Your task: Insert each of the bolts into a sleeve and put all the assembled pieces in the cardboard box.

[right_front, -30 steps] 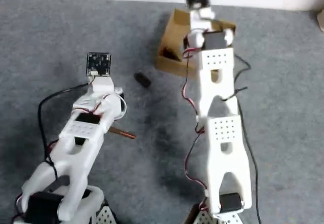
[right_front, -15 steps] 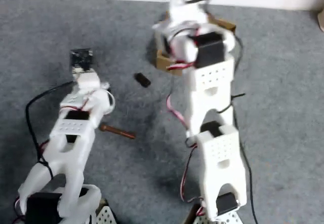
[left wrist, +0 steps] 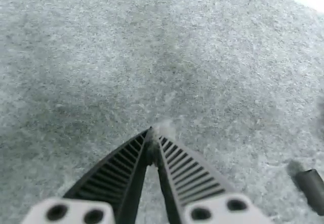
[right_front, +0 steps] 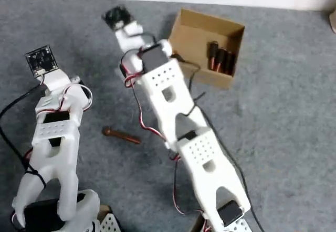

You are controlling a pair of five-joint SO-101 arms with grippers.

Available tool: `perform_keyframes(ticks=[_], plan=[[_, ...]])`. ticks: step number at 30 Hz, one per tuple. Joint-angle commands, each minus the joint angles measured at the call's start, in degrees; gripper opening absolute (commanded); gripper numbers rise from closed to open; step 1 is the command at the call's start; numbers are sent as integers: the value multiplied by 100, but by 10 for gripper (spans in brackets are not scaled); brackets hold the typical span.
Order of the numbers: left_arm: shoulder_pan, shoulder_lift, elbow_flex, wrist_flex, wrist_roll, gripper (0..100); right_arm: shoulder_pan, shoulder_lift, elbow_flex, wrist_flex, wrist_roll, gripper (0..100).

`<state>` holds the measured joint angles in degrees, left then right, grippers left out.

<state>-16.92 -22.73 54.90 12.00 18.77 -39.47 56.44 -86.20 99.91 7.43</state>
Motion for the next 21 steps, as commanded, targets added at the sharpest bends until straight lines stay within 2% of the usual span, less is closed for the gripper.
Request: perform_keyframes(ticks=[1,7,10,21], plan=[[-92,-84,-303,-114,35,11,-57,655,-505,-101,-53,315],[-66,-75,-303,-114,35,11,-57,1815,-1745,-585,-35,315],[-57,-75,-303,-114,35,11,75,2044,-1578,-892,-26,315],[-48,-75,-321,-114,35,11,215,1596,-1552,-1147,-53,315]])
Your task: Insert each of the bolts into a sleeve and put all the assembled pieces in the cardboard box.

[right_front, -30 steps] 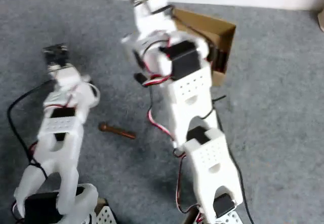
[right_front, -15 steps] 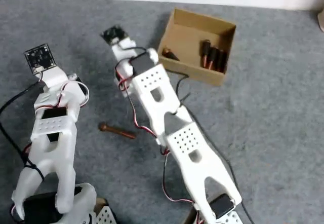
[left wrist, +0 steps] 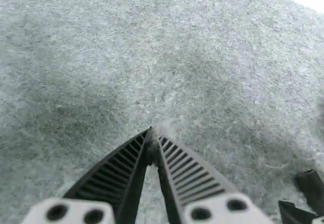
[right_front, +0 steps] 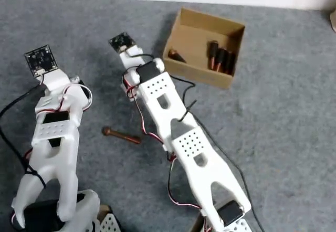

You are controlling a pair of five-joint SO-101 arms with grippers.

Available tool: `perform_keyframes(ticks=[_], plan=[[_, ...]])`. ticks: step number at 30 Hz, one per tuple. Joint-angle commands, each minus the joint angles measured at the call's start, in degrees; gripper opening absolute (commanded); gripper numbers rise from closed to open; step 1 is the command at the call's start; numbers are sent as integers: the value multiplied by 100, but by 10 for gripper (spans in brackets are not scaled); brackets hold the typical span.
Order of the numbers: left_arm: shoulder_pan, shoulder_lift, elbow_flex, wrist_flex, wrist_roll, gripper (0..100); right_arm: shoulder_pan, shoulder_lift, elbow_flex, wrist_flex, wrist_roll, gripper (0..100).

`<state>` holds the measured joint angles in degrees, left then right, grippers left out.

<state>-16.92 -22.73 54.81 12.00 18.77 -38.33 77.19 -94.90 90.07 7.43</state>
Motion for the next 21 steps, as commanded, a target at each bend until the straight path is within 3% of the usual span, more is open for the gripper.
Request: perform_keyframes(ticks=[1,5,10,21], plan=[[-48,-75,-312,-114,35,11,110,-462,-673,-180,-53,315],[-48,-75,-312,-114,35,11,180,-251,-690,-277,-62,315],[-48,-66,-312,-114,35,11,286,-145,-690,-356,-686,315],[40,-75,-321,-114,18,11,180,629,-673,-804,-695,315]])
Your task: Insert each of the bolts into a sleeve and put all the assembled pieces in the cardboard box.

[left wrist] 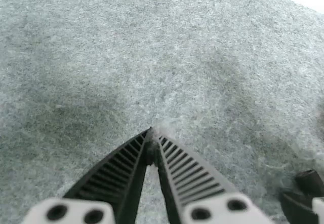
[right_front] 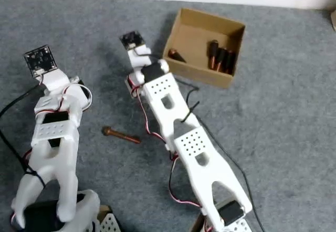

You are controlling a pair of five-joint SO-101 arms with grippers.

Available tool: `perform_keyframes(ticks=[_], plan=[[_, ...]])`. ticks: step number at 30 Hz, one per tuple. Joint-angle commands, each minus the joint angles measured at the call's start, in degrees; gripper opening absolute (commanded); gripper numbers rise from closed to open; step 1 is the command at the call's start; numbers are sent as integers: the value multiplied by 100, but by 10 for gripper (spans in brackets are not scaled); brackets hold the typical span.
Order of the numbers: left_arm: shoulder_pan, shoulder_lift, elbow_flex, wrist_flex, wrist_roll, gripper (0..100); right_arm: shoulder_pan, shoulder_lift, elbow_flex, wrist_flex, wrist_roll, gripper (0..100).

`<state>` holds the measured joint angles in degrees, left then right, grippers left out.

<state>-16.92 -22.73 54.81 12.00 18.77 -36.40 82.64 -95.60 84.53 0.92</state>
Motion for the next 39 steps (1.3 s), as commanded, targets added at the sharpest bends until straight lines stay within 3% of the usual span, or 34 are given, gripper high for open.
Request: perform_keyframes(ticks=[1,5,10,16,22,24,29,33,39], plan=[[40,-75,-321,-114,18,11,-22,110,-602,-286,-44,314],[31,-75,-321,-114,9,11,-31,207,-611,-268,-53,293],[31,-75,-321,-114,9,11,-101,224,-602,-259,-53,0],[13,-75,-321,-114,26,11,-136,84,-629,127,-18,5],[-207,-84,-558,35,44,11,-189,-1270,-620,673,-9,4],[-391,-84,-1033,607,132,11,-189,-1895,-620,875,-9,4],[-330,4,-2791,3270,396,11,-330,-3582,-611,1481,510,4],[84,198,-3266,4404,413,36,-224,-4875,-409,1675,721,4],[637,189,-3011,6048,1292,84,189,-6589,2563,1666,721,4]])
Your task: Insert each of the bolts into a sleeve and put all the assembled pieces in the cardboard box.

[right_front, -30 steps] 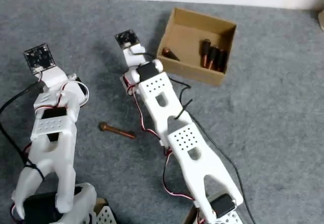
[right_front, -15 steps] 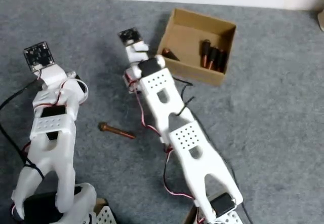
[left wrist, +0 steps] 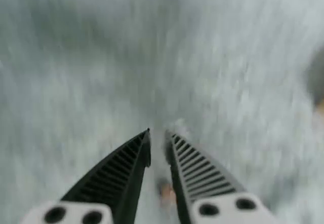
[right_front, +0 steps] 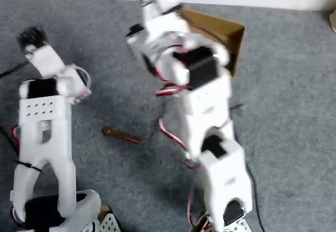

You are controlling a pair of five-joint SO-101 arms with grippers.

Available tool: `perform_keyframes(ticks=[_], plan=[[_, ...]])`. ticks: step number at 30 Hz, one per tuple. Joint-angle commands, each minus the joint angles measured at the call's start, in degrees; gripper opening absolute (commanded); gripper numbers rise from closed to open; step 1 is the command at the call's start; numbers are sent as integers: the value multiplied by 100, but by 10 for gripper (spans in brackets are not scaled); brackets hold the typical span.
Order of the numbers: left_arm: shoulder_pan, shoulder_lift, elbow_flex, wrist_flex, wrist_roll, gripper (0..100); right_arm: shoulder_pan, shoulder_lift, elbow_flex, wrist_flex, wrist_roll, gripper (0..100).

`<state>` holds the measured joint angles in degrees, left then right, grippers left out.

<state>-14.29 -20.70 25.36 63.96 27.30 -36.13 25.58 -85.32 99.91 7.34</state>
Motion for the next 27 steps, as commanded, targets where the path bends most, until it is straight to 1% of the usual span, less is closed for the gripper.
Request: perform_keyframes(ticks=[1,3,4,5,8,10,12,14,21,24,27], plan=[[488,4,40,826,440,84,163,-1147,2193,127,79,4],[769,13,479,791,475,84,198,-1745,3371,127,79,4],[760,13,787,712,492,84,251,-2044,3890,119,79,4],[690,4,1103,510,659,84,277,-2378,4382,92,79,4],[585,4,1991,-246,1802,84,295,-3345,5552,-13,79,4],[620,-13,2466,-712,2215,88,295,-3952,6167,-92,105,4],[690,-22,2765,-1125,2259,88,295,-4453,6756,-145,105,4],[822,-31,2818,-1301,2259,88,409,-4910,7363,-242,114,4],[1719,-40,2712,-1284,2251,88,998,-5982,8919,-936,123,4],[1903,-40,2360,-914,2268,88,1095,-6255,9429,-1156,123,4],[1886,-40,1903,-396,2268,88,1191,-6440,9727,-1209,132,4]])
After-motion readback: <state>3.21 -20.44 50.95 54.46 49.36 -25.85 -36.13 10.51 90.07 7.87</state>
